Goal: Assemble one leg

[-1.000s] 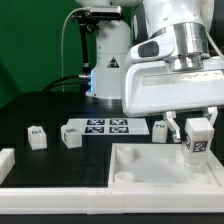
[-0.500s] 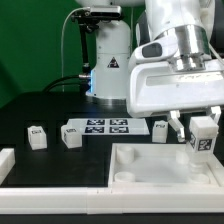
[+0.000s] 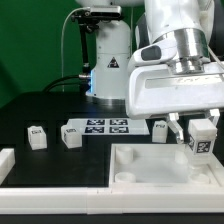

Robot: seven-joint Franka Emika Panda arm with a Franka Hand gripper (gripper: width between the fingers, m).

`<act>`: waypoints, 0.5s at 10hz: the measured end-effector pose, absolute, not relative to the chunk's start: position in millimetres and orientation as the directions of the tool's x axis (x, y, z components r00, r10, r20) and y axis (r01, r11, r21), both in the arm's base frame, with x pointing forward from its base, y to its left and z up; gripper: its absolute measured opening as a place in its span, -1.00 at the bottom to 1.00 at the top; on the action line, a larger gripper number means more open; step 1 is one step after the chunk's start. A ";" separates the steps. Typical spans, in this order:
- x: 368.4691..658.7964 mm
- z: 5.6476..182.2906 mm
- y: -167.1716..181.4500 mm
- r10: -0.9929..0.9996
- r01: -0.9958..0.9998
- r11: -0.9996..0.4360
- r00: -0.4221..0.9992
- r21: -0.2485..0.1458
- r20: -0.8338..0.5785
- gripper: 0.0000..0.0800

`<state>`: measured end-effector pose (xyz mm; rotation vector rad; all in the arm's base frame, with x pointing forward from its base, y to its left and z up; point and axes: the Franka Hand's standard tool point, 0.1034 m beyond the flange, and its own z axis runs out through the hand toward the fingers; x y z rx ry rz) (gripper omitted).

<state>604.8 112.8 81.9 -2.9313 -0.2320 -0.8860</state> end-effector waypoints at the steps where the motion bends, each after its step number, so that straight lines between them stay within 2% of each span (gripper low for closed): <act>1: 605.1 81.7 112.9 0.123 0.164 -0.986 0.821 -0.024 0.557 -0.27; 5: 613.3 73.1 118.5 0.124 0.168 -0.985 0.816 -0.026 0.565 -0.27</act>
Offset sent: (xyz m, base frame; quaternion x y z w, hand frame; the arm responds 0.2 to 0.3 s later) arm 0.0125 0.0105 -0.0149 -0.0009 0.0146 -0.0021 0.9999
